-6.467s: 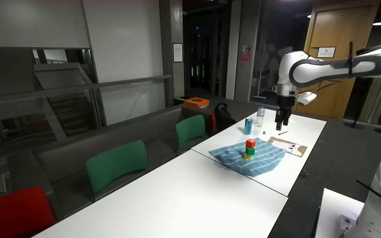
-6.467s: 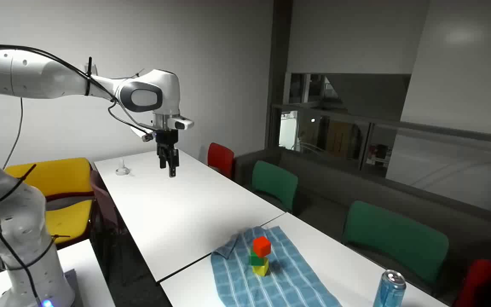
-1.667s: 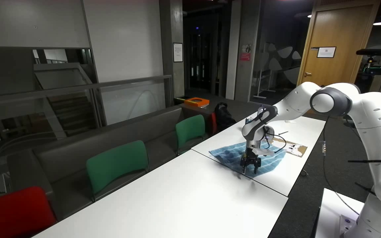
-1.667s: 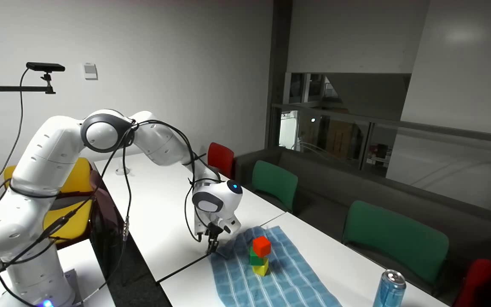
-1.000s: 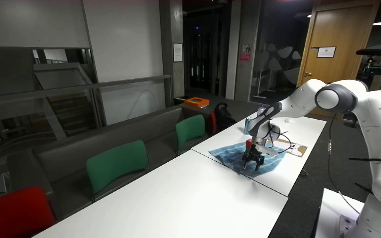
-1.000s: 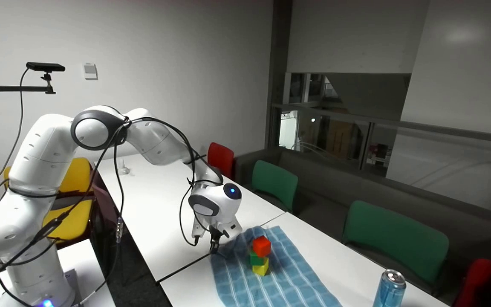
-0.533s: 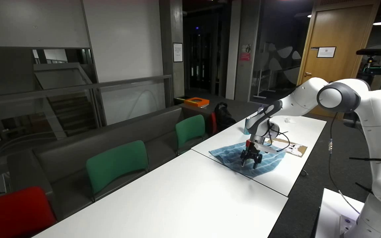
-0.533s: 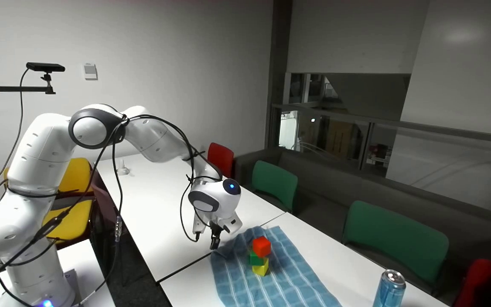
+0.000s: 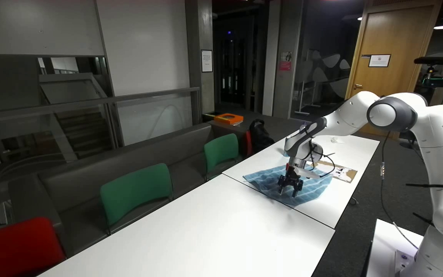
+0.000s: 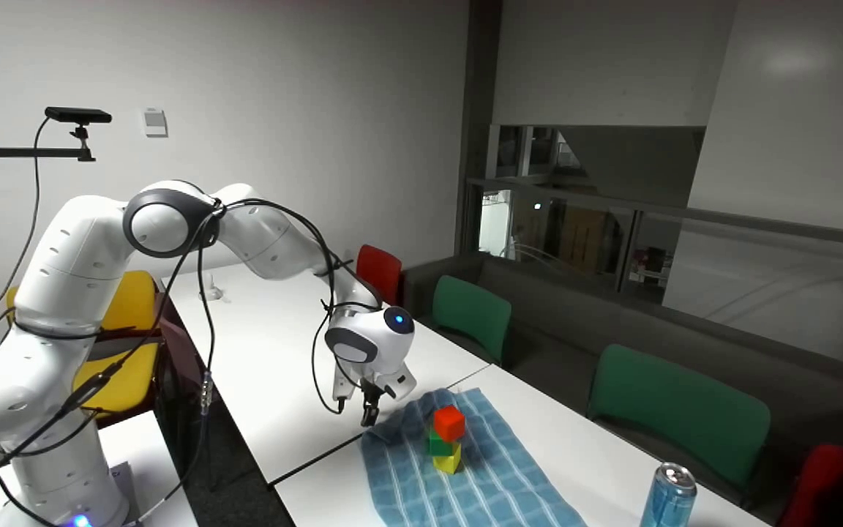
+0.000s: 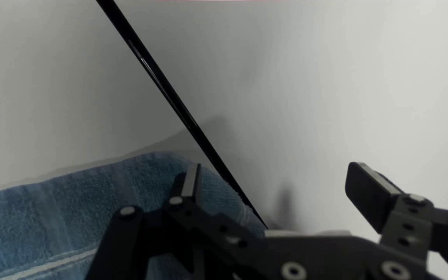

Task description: Fold the towel around the blocks

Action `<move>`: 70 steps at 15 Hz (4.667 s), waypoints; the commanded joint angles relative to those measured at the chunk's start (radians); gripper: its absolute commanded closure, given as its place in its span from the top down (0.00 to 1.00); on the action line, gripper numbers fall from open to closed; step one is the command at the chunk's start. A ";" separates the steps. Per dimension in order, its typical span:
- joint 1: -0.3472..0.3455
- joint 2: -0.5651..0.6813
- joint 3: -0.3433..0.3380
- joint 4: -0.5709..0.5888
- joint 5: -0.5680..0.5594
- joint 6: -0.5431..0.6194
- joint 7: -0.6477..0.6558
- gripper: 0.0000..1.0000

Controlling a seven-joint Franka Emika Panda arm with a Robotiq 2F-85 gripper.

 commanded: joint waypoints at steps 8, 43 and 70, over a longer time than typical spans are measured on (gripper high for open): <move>-0.003 0.015 0.003 0.015 0.033 0.051 0.019 1.00; -0.048 0.080 0.001 0.060 0.217 0.121 -0.024 0.00; 0.012 -0.362 -0.101 -0.279 0.219 0.406 0.033 0.01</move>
